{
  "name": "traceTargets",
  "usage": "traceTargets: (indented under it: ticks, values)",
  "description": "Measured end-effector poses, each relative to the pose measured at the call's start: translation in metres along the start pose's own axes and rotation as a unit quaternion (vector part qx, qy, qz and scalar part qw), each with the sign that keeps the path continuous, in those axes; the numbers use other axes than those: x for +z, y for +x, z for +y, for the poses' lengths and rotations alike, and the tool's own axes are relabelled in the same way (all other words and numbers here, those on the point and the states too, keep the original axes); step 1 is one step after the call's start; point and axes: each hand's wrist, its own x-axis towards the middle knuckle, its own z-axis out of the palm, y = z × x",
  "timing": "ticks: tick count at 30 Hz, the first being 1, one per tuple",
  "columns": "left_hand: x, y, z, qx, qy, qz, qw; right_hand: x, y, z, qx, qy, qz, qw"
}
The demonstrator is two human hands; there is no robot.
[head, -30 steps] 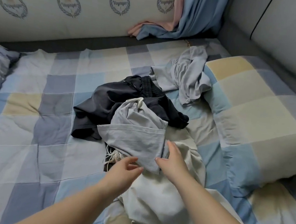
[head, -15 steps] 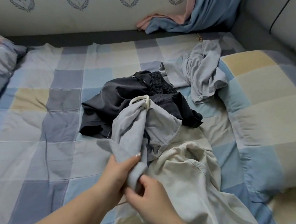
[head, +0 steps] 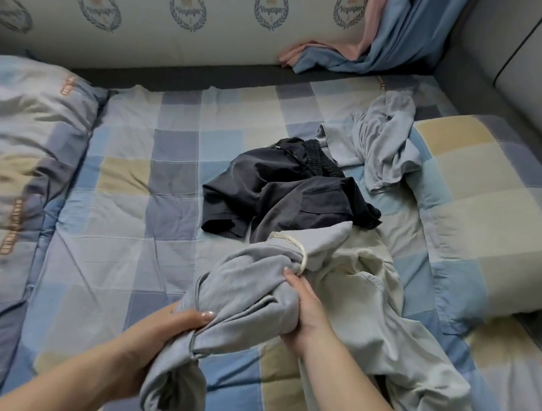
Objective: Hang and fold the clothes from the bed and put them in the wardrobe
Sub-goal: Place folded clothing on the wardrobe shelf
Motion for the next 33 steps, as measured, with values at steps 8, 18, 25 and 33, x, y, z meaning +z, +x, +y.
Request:
traceTargets:
  ticks: [8, 18, 25, 33]
  values:
    - [-0.04, -0.118, 0.036, 0.094, 0.053, 0.041, 0.993, 0.12, -0.136, 0.041, -0.018, -0.017, -0.071, 0.997]
    - [-0.056, -0.264, 0.052, 0.344, 0.176, 0.134, 0.913, 0.25, -0.288, 0.08, -0.181, 0.023, -0.077, 0.98]
    - [-0.064, -0.341, 0.056, 0.338, 0.017, 0.068, 0.938, 0.294, -0.354, 0.107, -0.175, -0.089, -0.14, 0.97]
    - [-0.088, -0.389, 0.092, 0.369, 0.167, 0.077, 0.911, 0.277, -0.376, 0.073, -0.312, -0.449, -0.082, 0.833]
